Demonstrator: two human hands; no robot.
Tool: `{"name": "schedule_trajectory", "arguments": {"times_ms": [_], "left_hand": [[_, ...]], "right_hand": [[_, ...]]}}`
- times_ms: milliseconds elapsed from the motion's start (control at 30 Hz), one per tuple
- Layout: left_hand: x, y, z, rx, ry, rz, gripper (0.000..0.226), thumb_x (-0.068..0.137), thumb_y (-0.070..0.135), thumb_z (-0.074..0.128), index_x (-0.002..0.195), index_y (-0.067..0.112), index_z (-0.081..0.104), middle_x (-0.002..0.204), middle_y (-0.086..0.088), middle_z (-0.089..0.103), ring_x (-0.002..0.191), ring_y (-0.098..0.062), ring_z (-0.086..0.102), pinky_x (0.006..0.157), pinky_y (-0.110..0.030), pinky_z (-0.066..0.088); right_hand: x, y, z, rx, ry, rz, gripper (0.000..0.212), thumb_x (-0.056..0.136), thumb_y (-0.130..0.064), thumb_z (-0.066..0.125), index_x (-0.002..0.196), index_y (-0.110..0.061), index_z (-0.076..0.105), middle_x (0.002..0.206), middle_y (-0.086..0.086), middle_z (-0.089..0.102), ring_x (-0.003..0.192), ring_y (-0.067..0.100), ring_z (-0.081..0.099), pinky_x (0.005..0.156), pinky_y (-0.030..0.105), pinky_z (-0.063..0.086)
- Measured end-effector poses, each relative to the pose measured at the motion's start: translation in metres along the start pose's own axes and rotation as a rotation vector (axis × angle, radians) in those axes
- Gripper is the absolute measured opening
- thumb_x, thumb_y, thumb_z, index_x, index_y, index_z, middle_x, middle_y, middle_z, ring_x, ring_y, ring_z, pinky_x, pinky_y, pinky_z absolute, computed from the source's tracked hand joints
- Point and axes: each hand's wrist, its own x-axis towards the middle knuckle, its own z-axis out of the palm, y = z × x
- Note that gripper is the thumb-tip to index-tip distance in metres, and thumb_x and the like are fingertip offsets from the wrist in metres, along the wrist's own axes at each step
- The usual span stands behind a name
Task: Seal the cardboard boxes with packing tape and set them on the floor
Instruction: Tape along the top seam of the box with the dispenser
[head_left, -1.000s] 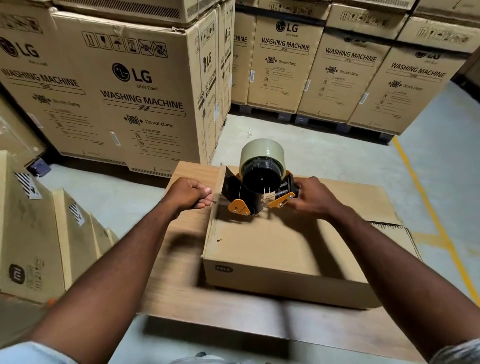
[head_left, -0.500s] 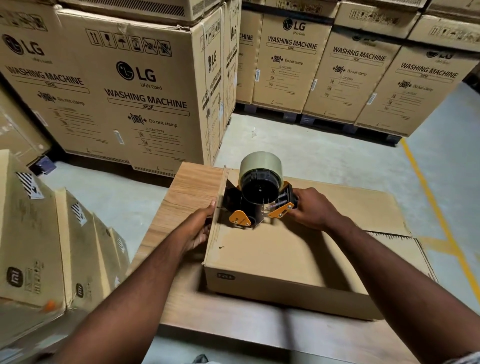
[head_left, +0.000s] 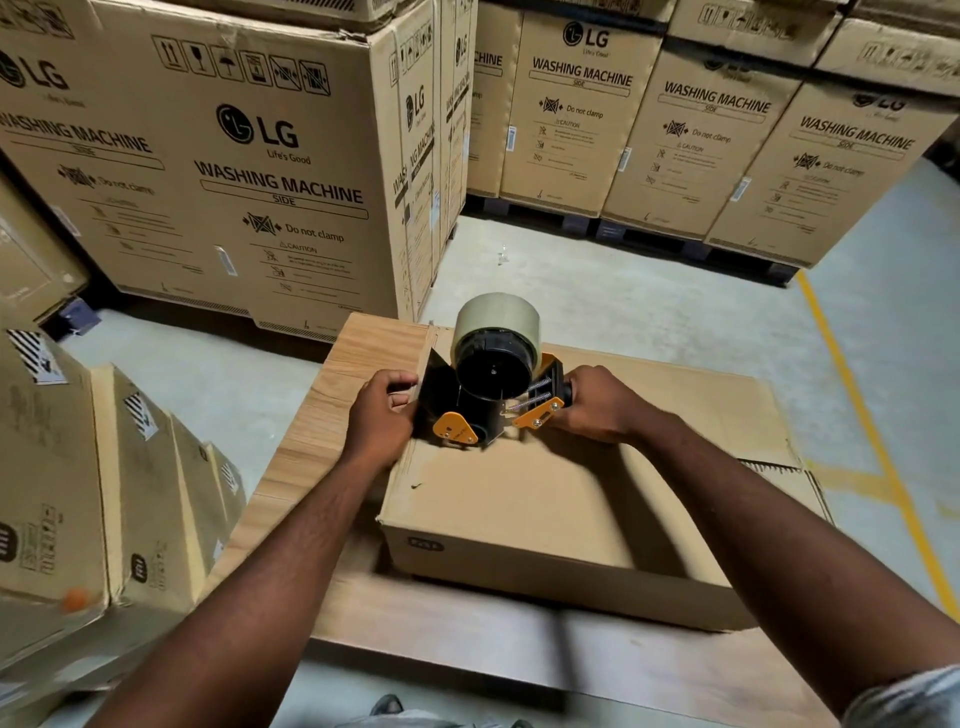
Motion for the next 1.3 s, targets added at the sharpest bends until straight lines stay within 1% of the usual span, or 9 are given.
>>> {"name": "schedule_trajectory", "arguments": {"times_ms": [233, 367, 433, 500, 600, 700, 900, 1067, 1300], "left_hand": [[-0.002, 0.001, -0.003, 0.103, 0.030, 0.067, 0.023, 0.087, 0.016, 0.074, 0.103, 0.028, 0.063, 0.119, 0.005, 0.064, 0.103, -0.012, 0.062, 0.085, -0.029, 0.050], [-0.010, 0.011, 0.008, 0.287, 0.101, 0.162, 0.026, 0.088, 0.008, 0.070, 0.108, 0.024, 0.066, 0.132, -0.002, 0.053, 0.122, -0.020, 0.050, 0.099, -0.027, 0.039], [-0.019, 0.016, 0.019, 0.492, 0.129, 0.308, 0.039, 0.086, -0.008, 0.060, 0.115, 0.017, 0.067, 0.144, -0.006, 0.047, 0.134, -0.025, 0.040, 0.106, -0.028, 0.031], [-0.033, 0.019, 0.035, 0.684, -0.021, 0.419, 0.058, 0.084, -0.012, 0.047, 0.134, 0.016, 0.059, 0.156, -0.006, 0.039, 0.145, -0.025, 0.030, 0.118, -0.037, 0.021], [-0.056, 0.022, 0.061, 0.859, -0.292, 0.450, 0.058, 0.102, 0.019, 0.036, 0.158, 0.018, 0.021, 0.165, -0.002, 0.016, 0.153, -0.018, 0.009, 0.125, -0.040, 0.004], [-0.068, 0.020, 0.069, 0.999, -0.363, 0.506, 0.068, 0.102, 0.046, 0.026, 0.159, 0.023, -0.002, 0.167, 0.001, 0.003, 0.153, -0.017, 0.000, 0.125, -0.040, 0.004], [-0.066, 0.016, 0.067, 1.036, -0.364, 0.489, 0.072, 0.098, 0.049, 0.021, 0.159, 0.023, -0.006, 0.167, 0.002, -0.001, 0.153, -0.012, -0.003, 0.124, -0.035, 0.000], [-0.069, 0.019, 0.065, 1.102, -0.369, 0.459, 0.067, 0.102, 0.048, 0.021, 0.159, 0.023, -0.005, 0.166, 0.002, -0.011, 0.152, -0.012, -0.009, 0.124, -0.037, -0.002], [-0.075, 0.026, 0.073, 1.124, -0.362, 0.380, 0.066, 0.104, 0.050, 0.017, 0.159, 0.021, -0.005, 0.166, 0.001, -0.013, 0.152, -0.014, -0.011, 0.124, -0.041, -0.002]], "right_hand": [[-0.026, 0.033, -0.031, -0.166, -0.030, 0.015, 0.033, 0.076, -0.051, 0.074, 0.074, -0.018, 0.067, 0.067, 0.001, 0.066, 0.065, 0.018, 0.062, 0.058, 0.035, 0.048], [-0.053, 0.066, -0.046, -0.244, -0.014, 0.050, 0.041, 0.082, -0.051, 0.075, 0.063, -0.020, 0.055, 0.065, 0.004, 0.061, 0.065, 0.025, 0.058, 0.059, 0.038, 0.046], [-0.055, 0.070, -0.044, -0.242, -0.010, 0.035, 0.042, 0.083, -0.049, 0.074, 0.059, -0.024, 0.051, 0.061, -0.002, 0.056, 0.060, 0.019, 0.054, 0.056, 0.034, 0.041], [-0.054, 0.072, -0.043, -0.246, -0.013, 0.017, 0.040, 0.085, -0.045, 0.071, 0.058, -0.026, 0.048, 0.060, -0.002, 0.055, 0.059, 0.018, 0.052, 0.055, 0.032, 0.039], [-0.050, 0.080, -0.040, -0.286, -0.013, -0.008, 0.032, 0.081, -0.047, 0.061, 0.061, -0.024, 0.050, 0.070, 0.008, 0.061, 0.065, 0.026, 0.054, 0.060, 0.034, 0.045], [-0.050, 0.085, -0.038, -0.297, -0.020, -0.042, 0.037, 0.084, -0.044, 0.064, 0.057, -0.029, 0.045, 0.068, 0.003, 0.054, 0.066, 0.026, 0.052, 0.061, 0.034, 0.044], [-0.053, 0.084, -0.040, -0.253, -0.014, -0.065, 0.038, 0.084, -0.057, 0.069, 0.070, -0.022, 0.064, 0.067, 0.000, 0.059, 0.066, 0.021, 0.055, 0.062, 0.036, 0.045], [-0.070, 0.091, -0.055, -0.268, -0.043, -0.078, 0.042, 0.085, -0.057, 0.069, 0.056, -0.036, 0.047, 0.061, -0.011, 0.050, 0.063, 0.016, 0.050, 0.058, 0.034, 0.040], [-0.117, 0.153, -0.092, -0.301, -0.050, 0.018, 0.032, 0.085, -0.055, 0.069, 0.066, -0.036, 0.052, 0.072, -0.010, 0.060, 0.069, 0.015, 0.052, 0.057, 0.025, 0.036]]}}
